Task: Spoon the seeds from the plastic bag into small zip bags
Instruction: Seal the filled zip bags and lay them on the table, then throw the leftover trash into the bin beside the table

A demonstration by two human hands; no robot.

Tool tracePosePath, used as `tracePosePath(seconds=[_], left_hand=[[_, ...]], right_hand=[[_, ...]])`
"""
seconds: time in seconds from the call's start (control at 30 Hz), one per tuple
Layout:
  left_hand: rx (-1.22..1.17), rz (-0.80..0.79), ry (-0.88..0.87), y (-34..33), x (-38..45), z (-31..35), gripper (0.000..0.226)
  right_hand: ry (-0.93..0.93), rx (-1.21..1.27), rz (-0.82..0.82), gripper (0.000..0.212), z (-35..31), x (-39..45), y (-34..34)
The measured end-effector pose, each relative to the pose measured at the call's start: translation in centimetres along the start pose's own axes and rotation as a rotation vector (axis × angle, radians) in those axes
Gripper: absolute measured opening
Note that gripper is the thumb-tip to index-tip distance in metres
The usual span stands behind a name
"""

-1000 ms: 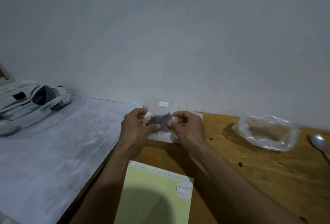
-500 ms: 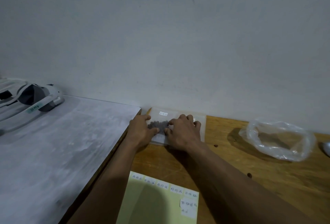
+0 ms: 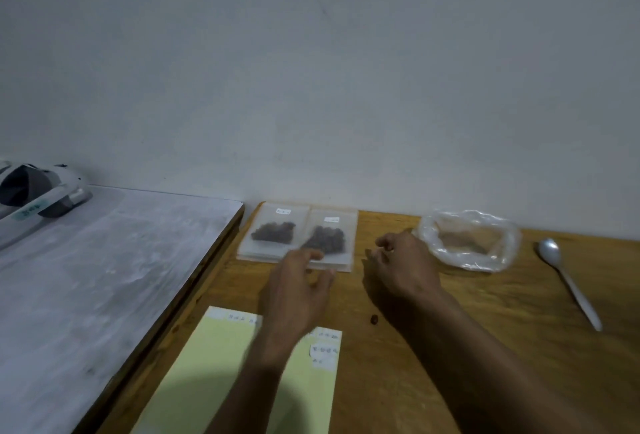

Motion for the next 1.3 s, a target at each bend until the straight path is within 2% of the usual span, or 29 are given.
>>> tracePosePath(seconds=[0.1, 0.27, 0.4, 0.47, 0.6, 0.67, 0.73, 0.8, 0.93, 1.0, 1.2, 1.27, 1.3], left_hand=[[0.029, -0.039, -0.053, -3.1, -2.1, 0.8, 0.028], [0.149, -0.006, -0.093, -4.5, -3.2, 1.1, 0.015], [0.105, 0.020, -0.106, -4.4, -3.3, 0.8, 0.011], [0.070, 0.029, -0.112, -4.4, -3.3, 0.7, 0.013], [0.037, 0.036, -0.118, -4.4, -3.2, 0.6, 0.020], [0.060, 0.026, -0.132, -4.4, -3.3, 0.9, 0.022], [0.090, 0.010, -0.144, -4.6, -3.3, 1.1, 0.023], [0.099, -0.010, -0.143, -4.8, -3.4, 1.1, 0.023], [0.120, -0.007, -0.138, -4.8, -3.3, 0.8, 0.022], [0.137, -0.003, -0.137, -4.9, -3.3, 0.6, 0.020], [0.162, -0.022, -0.134, -5.0, -3.3, 0.5, 0.008], [0.165, -0.024, -0.142, -5.0, -3.4, 0.5, 0.008], [0.167, -0.026, -0.146, -4.9, -3.4, 0.5, 0.008]], right_hand=[[0.004, -0.054, -0.047, 0.026, 0.4, -0.1, -0.7], [-0.014, -0.149, 0.049, 0.021, 0.3, -0.2, -0.9], [0.013, -0.173, 0.071, 0.019, -0.1, -0.5, -0.8], [-0.050, 0.059, 0.056, 0.017, 0.4, -1.5, -0.4], [-0.535, 0.993, -0.111, 0.017, 3.5, -5.8, -0.6], [-0.646, 1.101, -0.184, 0.017, 3.6, -7.8, -0.6], [-0.604, 0.942, -0.220, 0.018, 3.2, -8.8, -0.3], [-0.466, 0.705, -0.211, 0.019, 2.5, -9.0, 0.2], [-0.036, 0.201, -0.242, 0.023, -0.3, -9.3, 0.6], [0.117, 0.033, -0.263, 0.028, -1.3, -9.6, 0.0], [0.231, -0.155, -0.225, 0.020, -2.2, -9.5, -0.1], [0.196, -0.104, -0.240, 0.016, -1.7, -9.7, -0.2], [0.124, 0.005, -0.239, 0.015, -0.9, -9.9, 0.0]])
Point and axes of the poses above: each hand's wrist, its own x-axis towards the middle knuckle, its own y-axis out of the back of the hand, z = x × y, the point moved 9 cm from there along x, towards the middle knuckle, and after that the axes turned 1 degree about -x, right-handed, at the moved point
